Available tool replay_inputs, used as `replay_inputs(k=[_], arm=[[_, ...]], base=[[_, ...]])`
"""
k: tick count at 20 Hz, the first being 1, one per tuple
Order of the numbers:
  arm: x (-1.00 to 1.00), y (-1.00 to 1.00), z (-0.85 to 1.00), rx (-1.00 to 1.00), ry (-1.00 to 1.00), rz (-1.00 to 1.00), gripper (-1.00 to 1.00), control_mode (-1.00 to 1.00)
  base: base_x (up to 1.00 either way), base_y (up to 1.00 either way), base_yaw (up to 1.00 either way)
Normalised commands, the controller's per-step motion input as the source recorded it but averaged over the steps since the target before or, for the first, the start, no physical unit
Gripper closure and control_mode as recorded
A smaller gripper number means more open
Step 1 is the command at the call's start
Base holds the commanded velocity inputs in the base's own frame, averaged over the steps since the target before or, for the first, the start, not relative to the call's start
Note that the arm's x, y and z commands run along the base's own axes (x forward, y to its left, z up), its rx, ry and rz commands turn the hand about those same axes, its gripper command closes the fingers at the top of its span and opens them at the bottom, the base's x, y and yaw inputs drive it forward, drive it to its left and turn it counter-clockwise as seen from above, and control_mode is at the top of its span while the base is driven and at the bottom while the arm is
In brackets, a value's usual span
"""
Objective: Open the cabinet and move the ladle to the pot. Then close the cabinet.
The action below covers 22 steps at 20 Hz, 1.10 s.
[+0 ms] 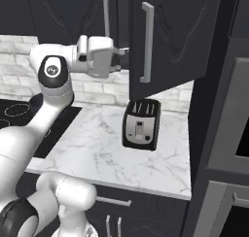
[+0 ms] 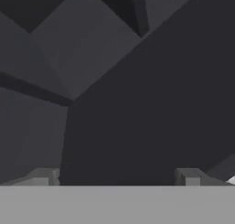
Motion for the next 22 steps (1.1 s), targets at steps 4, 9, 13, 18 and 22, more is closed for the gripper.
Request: replay_inputs(k=[4, 9, 13, 18, 22], arm=[[0.00, -0.65, 0.00, -0.12, 0.04, -0.16, -1.00, -1.00], [0.00, -0.64, 0.00, -0.10, 0.01, -0.16, -1.00, -1.00], [0.00, -0.58, 0.00, -0.07, 0.00, -0.18, -1.00, -1.00], [0.00, -0.21, 0.00, -0.01, 0.00, -0.05, -1.00, -1.00], [0.00, 0.12, 0.00, 0.06, 0.00, 0.00, -1.00, -1.00]], base=[[0.00, 0.00, 0.00], [0.00, 0.00, 0.00], [0.00, 0.00, 0.00], [0.00, 0.00, 0.00], [0.00, 0.00, 0.00]])
